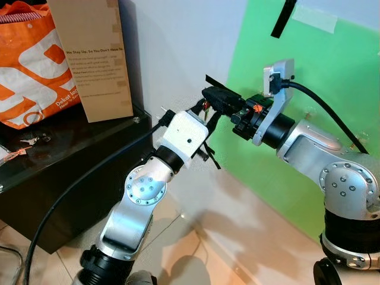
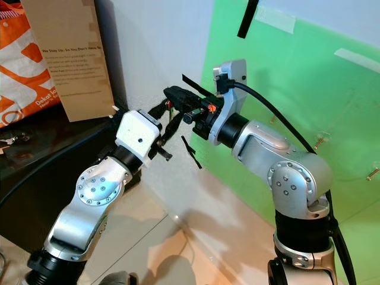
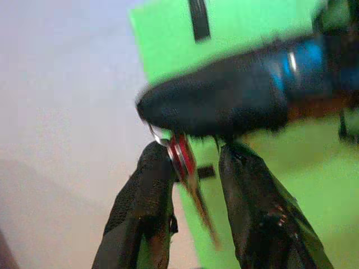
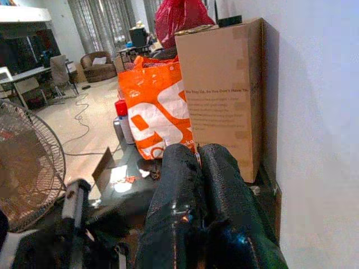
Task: Hang keys on a hook
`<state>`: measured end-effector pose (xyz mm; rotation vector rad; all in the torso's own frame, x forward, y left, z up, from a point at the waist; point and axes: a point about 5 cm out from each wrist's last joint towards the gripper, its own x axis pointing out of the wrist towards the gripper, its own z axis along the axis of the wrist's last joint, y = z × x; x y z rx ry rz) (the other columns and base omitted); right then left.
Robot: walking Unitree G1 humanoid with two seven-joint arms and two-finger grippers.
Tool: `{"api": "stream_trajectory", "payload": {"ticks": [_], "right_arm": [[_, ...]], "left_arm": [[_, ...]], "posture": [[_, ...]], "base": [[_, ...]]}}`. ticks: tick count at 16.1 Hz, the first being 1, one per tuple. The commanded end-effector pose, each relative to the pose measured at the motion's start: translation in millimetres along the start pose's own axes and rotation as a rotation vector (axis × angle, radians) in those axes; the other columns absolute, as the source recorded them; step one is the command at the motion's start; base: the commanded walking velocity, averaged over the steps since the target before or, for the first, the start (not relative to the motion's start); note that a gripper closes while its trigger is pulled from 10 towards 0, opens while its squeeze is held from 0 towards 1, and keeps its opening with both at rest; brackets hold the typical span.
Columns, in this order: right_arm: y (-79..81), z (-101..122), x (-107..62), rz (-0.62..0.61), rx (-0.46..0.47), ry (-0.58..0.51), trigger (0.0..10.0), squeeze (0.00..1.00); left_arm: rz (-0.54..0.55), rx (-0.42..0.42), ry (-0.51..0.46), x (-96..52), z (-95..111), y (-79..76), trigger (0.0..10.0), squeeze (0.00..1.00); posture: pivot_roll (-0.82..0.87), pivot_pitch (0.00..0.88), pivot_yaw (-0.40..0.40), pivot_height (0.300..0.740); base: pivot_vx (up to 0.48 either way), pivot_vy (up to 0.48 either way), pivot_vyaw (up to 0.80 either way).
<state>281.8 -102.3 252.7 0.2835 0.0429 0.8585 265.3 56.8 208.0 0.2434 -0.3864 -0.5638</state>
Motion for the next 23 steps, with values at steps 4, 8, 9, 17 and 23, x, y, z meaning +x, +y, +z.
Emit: {"api": "stream_trajectory", "payload": {"ticks": [4, 8, 9, 17, 23], "right_arm": [[0.9, 5.5, 1.6, 0.002, -0.021, -0.013, 10.0, 0.0], [1.0, 6.3, 1.6, 0.003, -0.021, -0.016, 10.0, 0.0], [1.0, 6.4, 1.7, 0.004, -0.022, -0.017, 10.0, 0.0], [0.4, 7.3, 2.1, 0.003, -0.022, -0.019, 10.0, 0.0], [0.2, 5.6, 1.8, 0.001, -0.02, -0.014, 10.0, 0.0]], "left_arm": [[-0.03, -0.13, -0.014, 0.9, -1.6, -3.0, 10.0, 0.0], [-0.024, -0.174, -0.011, -0.6, -6.0, 1.3, 10.0, 0.0], [-0.027, -0.176, -0.013, -0.3, -5.9, 2.3, 10.0, 0.0], [-0.044, -0.134, -0.034, 1.3, -3.2, 2.9, 4.2, 0.0], [-0.049, -0.113, -0.053, 4.7, 0.6, 4.0, 4.4, 0.0]], "posture": [[0.02, 0.0, -0.093, 0.74], [0.01, 0.0, -0.091, 0.74], [0.01, 0.0, -0.092, 0.74], [0.02, 0.0, -0.094, 0.74], [0.02, 0.0, -0.093, 0.74]], "base": [[0.0, 0.0, 0.0], [0.0, 0.0, 0.0], [0.0, 0.0, 0.0], [0.0, 0.0, 0.0], [0.0, 0.0, 0.0]]}}
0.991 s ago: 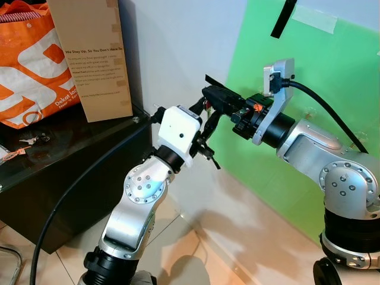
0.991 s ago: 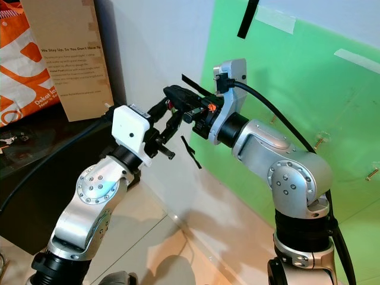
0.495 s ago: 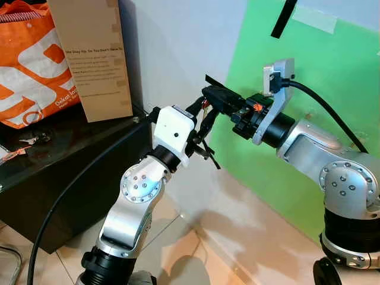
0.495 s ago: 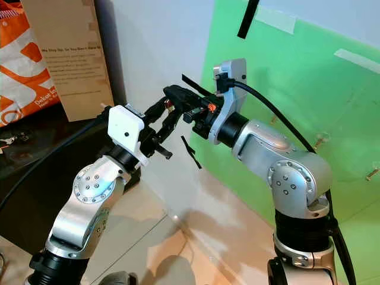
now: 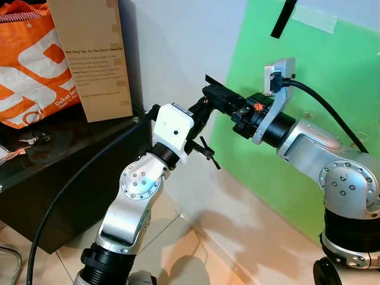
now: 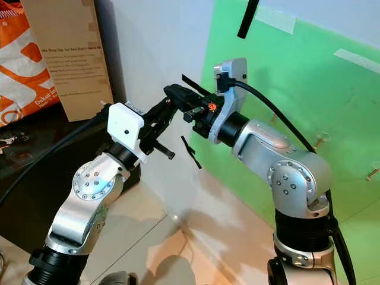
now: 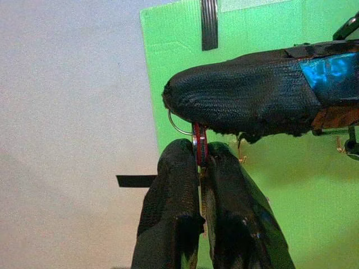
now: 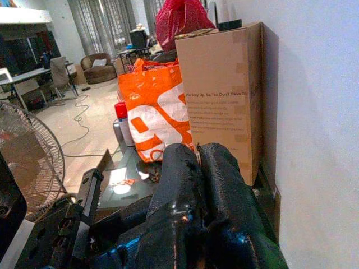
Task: Hang keys on a hook
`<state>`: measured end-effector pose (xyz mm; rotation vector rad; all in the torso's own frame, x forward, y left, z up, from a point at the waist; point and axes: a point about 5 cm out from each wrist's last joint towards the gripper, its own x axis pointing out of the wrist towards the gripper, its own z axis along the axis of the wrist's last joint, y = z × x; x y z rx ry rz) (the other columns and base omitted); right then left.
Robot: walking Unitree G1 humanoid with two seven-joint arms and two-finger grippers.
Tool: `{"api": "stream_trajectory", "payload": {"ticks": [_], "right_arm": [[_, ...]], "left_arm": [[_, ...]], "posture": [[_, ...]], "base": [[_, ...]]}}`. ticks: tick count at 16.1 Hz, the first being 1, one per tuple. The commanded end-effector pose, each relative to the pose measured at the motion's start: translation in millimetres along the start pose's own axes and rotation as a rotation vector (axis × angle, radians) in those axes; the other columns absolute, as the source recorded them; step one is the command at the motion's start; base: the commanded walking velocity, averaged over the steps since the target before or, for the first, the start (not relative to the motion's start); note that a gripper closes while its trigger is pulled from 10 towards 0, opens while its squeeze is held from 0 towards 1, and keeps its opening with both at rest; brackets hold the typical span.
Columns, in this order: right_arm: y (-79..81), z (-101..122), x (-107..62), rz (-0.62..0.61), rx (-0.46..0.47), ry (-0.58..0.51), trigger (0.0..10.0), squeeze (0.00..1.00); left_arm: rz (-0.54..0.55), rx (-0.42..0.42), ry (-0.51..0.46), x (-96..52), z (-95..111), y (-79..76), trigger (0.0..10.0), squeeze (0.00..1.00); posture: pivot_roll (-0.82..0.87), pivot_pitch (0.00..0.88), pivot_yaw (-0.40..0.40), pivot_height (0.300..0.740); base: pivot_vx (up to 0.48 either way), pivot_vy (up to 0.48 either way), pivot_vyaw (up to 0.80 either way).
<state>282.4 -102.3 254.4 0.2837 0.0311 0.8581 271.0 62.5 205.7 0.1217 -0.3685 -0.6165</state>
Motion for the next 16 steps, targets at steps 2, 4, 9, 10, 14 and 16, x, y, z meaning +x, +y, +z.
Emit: {"api": "stream_trajectory", "payload": {"ticks": [2, 4, 9, 10, 14, 16], "right_arm": [[0.3, 3.4, 1.3, 0.0, -0.014, -0.003, 10.0, 0.0], [0.4, 3.4, 1.4, -0.001, -0.013, -0.005, 10.0, 0.0], [0.5, 3.1, 1.0, -0.001, -0.016, -0.004, 10.0, 0.0], [0.6, 2.9, 0.9, -0.001, -0.017, -0.004, 10.0, 0.0], [0.1, 2.8, 0.7, -0.006, -0.019, -0.005, 10.0, 0.0], [-0.4, 2.9, 0.6, -0.01, -0.018, -0.005, 10.0, 0.0]], "left_arm": [[-0.023, 0.017, -0.03, 4.6, 5.8, -2.4, 6.2, 0.0], [-0.016, 0.011, -0.029, 5.2, 5.8, -1.8, 10.0, 0.0], [-0.019, 0.015, -0.031, 6.3, 6.7, -1.9, 10.0, 0.41], [-0.021, 0.015, -0.032, 6.2, 6.7, -2.3, 10.0, 0.0], [-0.028, 0.012, -0.034, 5.4, 7.0, -5.2, 10.0, 0.0], [-0.028, 0.011, -0.034, 4.7, 7.0, -6.7, 10.0, 0.0]], "posture": [[0.02, 0.0, -0.092, 0.74], [0.02, 0.0, -0.091, 0.74], [0.02, 0.0, -0.092, 0.74], [0.02, 0.0, -0.092, 0.74], [0.02, 0.0, -0.092, 0.74], [0.02, 0.0, -0.092, 0.74]], "base": [[0.0, 0.0, 0.0], [0.0, 0.0, 0.0], [0.0, 0.0, 0.0], [0.0, 0.0, 0.0], [0.0, 0.0, 0.0], [0.0, 0.0, 0.0]]}}
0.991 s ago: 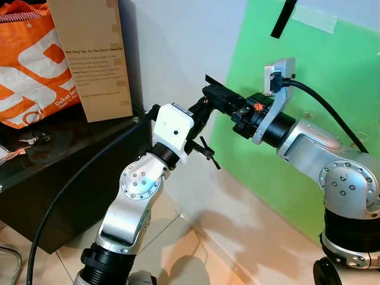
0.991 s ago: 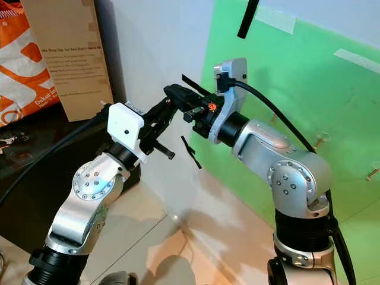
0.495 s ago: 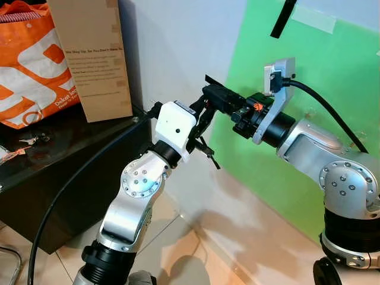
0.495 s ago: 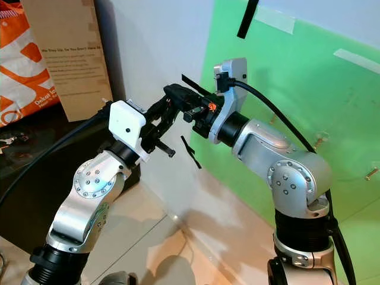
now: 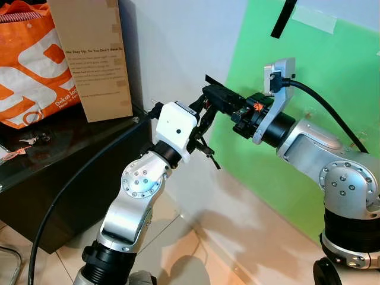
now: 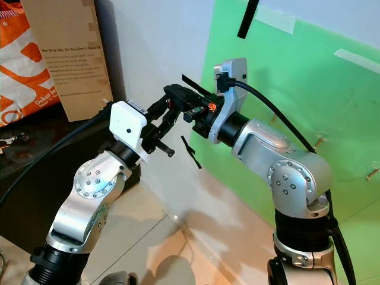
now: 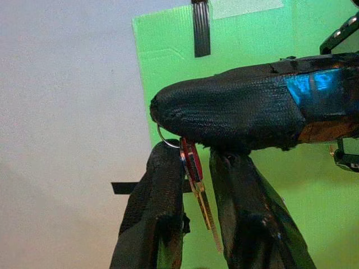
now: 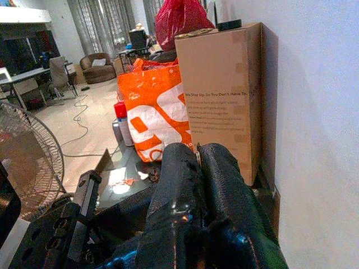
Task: Hang keys on a hook
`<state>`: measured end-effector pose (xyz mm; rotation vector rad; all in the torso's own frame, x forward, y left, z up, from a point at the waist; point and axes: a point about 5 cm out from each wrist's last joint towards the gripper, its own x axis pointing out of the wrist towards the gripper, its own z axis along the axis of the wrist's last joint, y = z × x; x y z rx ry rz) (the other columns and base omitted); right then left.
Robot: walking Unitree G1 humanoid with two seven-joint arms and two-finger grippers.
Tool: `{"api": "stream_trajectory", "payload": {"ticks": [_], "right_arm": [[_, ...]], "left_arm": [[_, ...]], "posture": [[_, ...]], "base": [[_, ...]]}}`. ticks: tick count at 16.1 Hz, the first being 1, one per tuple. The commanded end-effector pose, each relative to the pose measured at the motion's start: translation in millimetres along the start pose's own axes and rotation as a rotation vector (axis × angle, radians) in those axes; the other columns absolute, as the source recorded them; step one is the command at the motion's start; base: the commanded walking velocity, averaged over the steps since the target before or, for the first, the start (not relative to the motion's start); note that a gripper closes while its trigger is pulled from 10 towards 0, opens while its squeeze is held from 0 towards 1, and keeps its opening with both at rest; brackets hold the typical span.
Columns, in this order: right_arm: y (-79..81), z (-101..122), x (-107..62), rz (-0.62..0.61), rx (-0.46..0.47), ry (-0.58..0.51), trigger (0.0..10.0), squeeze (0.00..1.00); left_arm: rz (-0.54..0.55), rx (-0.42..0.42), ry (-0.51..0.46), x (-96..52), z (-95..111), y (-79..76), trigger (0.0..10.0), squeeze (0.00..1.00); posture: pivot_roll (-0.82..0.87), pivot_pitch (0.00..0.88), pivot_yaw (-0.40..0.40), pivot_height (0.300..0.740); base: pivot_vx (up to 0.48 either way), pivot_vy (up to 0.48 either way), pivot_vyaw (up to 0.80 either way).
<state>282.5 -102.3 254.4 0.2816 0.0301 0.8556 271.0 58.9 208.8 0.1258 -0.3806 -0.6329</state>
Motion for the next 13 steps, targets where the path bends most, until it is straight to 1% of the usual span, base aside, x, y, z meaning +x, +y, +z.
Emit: {"api": "stream_trajectory", "payload": {"ticks": [1, 2, 4, 5, 6, 9, 10, 11, 12, 13], "right_arm": [[-0.6, 2.8, 0.6, -0.009, -0.016, -0.004, 10.0, 0.0], [-0.7, 2.5, 0.7, -0.01, -0.016, -0.003, 10.0, 0.0], [-1.2, 1.4, 1.2, -0.012, -0.016, 0.002, 10.0, 0.0], [-1.7, 0.6, 1.1, -0.015, -0.015, 0.005, 10.0, 0.0], [-2.2, 0.0, 1.1, -0.019, -0.013, 0.007, 10.0, 0.0], [-2.5, 0.2, 1.1, -0.022, -0.01, 0.005, 10.0, 0.0], [-2.6, 0.7, 1.4, -0.021, -0.009, 0.003, 10.0, 0.0], [-2.7, 0.9, 1.4, -0.021, -0.008, 0.002, 10.0, 0.0], [-2.8, 1.0, 1.5, -0.022, -0.007, 0.001, 10.0, 0.0], [-2.9, 1.1, 1.6, -0.021, -0.006, 0.001, 10.0, 0.0]], "left_arm": [[-0.01, 0.006, -0.023, 1.7, 4.3, -4.9, 10.0, 0.0], [-0.01, 0.006, -0.024, 1.7, 4.5, -5.2, 10.0, 0.0], [-0.007, 0.009, -0.025, 1.8, 4.9, -5.3, 9.6, 0.0], [-0.004, 0.014, -0.027, 1.9, 5.5, -4.5, 9.6, 0.0], [-0.002, 0.017, -0.027, 1.9, 6.0, -4.1, 10.0, 0.0], [-0.002, 0.02, -0.024, 1.2, 5.6, -4.3, 10.0, 0.0], [-0.007, -0.01, -0.02, 0.0, 4.5, -5.3, 10.0, 0.0], [-0.012, -0.018, -0.019, -0.4, 4.2, -5.7, 10.0, 0.0], [-0.018, -0.022, -0.02, -1.6, 4.0, -6.1, 10.0, 1.0], [-0.02, -0.017, -0.018, -3.0, 3.3, -5.8, 10.0, 1.0]], "posture": [[0.02, 0.0, -0.093, 0.74], [0.02, 0.0, -0.093, 0.74], [0.02, 0.0, -0.093, 0.74], [0.02, 0.0, -0.095, 0.74], [0.02, 0.0, -0.095, 0.74], [0.02, 0.0, -0.094, 0.74], [0.02, 0.0, -0.094, 0.74], [0.02, 0.0, -0.094, 0.74], [0.02, 0.0, -0.095, 0.74], [0.02, 0.0, -0.095, 0.74]], "base": [[0.0, 0.0, 0.0], [0.0, 0.0, 0.0], [0.0, 0.0, 0.0], [0.0, 0.0, 0.0], [0.0, 0.0, 0.0], [0.0, 0.0, 0.0], [0.0, 0.0, 0.0], [0.0, 0.0, 0.0], [0.0, 0.0, 0.0], [0.0, 0.0, 0.0]]}}
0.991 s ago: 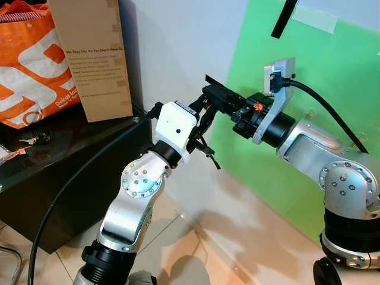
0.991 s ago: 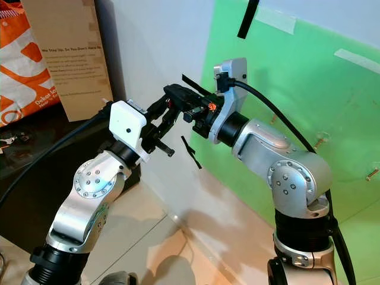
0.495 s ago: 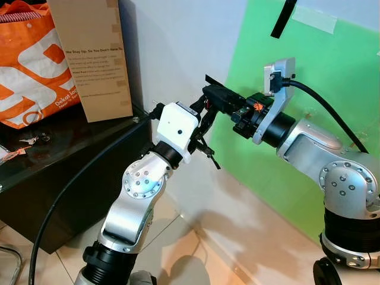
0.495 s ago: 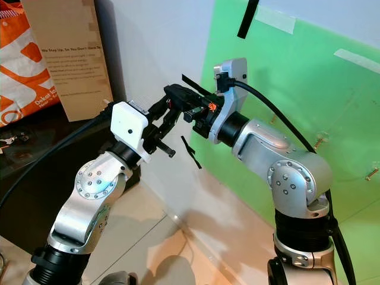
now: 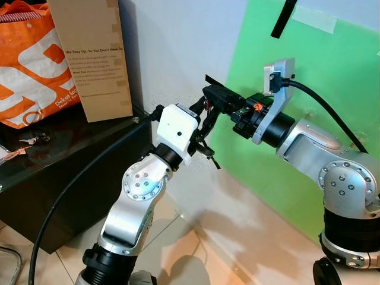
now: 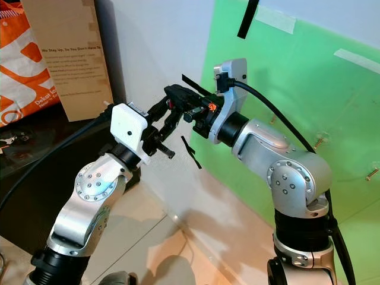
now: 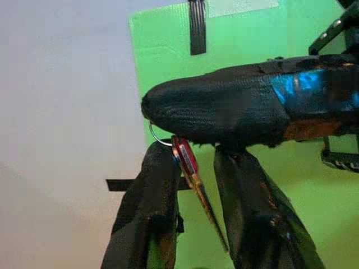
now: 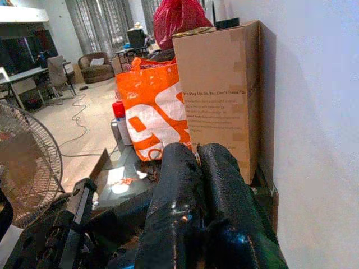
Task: Hang keys on a hook
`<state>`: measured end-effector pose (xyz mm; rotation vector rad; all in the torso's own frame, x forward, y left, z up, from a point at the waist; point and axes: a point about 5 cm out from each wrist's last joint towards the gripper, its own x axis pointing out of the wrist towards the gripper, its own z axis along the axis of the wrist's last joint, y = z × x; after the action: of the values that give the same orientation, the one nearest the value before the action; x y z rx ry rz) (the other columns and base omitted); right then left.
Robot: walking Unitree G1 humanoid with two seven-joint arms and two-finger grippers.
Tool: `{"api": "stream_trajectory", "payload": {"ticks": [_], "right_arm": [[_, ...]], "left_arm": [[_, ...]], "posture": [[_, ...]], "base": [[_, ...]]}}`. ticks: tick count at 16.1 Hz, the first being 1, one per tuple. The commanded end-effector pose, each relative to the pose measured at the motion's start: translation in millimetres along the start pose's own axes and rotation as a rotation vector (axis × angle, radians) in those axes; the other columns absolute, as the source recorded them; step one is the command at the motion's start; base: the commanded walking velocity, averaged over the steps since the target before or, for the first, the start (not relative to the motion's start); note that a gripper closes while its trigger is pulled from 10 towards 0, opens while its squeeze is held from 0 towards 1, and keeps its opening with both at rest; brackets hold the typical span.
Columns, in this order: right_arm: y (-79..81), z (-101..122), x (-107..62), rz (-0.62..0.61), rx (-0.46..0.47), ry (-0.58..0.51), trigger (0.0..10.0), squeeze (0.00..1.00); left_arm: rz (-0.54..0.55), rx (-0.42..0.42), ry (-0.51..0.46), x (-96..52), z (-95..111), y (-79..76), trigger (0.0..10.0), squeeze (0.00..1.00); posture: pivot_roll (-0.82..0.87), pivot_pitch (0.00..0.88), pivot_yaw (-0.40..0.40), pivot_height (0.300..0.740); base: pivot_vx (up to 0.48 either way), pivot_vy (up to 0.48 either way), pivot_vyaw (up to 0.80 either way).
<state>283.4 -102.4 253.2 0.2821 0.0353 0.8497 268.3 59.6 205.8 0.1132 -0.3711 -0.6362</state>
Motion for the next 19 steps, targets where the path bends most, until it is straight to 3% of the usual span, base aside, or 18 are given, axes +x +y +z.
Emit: {"api": "stream_trajectory", "payload": {"ticks": [1, 2, 3, 16, 19], "right_arm": [[-1.8, 2.2, 1.3, -0.014, -0.007, -0.003, 10.0, 0.0], [-1.6, 2.4, 1.2, -0.011, -0.005, -0.004, 10.0, 0.0], [-1.2, 2.4, 1.4, -0.004, -0.003, -0.001, 10.0, 0.0], [1.7, 3.6, 1.9, 0.025, 0.012, -0.003, 10.0, 0.0], [1.6, 4.3, 1.7, 0.026, 0.01, -0.003, 10.0, 0.0]], "left_arm": [[-0.018, 0.008, -0.019, -0.5, 4.2, -3.8, 10.0, 1.0], [-0.014, 0.037, -0.013, -3.1, 1.7, -2.6, 10.0, 1.0], [-0.006, 0.047, -0.02, -4.8, 0.5, -1.8, 10.0, 0.0], [-0.009, 0.034, -0.063, 0.4, -7.4, 2.8, 10.0, 0.0], [-0.029, 0.044, -0.08, 5.2, -5.8, 3.7, 7.9, 0.0]], "posture": [[0.02, 0.0, -0.095, 0.74], [0.02, 0.0, -0.097, 0.74], [0.02, 0.0, -0.098, 0.74], [0.01, 0.0, -0.102, 0.74], [0.01, 0.0, -0.1, 0.74]], "base": [[0.0, 0.0, 0.0], [0.0, 0.0, 0.0], [0.0, 0.0, 0.0], [0.0, 0.0, 0.0], [0.0, 0.0, 0.0]]}}
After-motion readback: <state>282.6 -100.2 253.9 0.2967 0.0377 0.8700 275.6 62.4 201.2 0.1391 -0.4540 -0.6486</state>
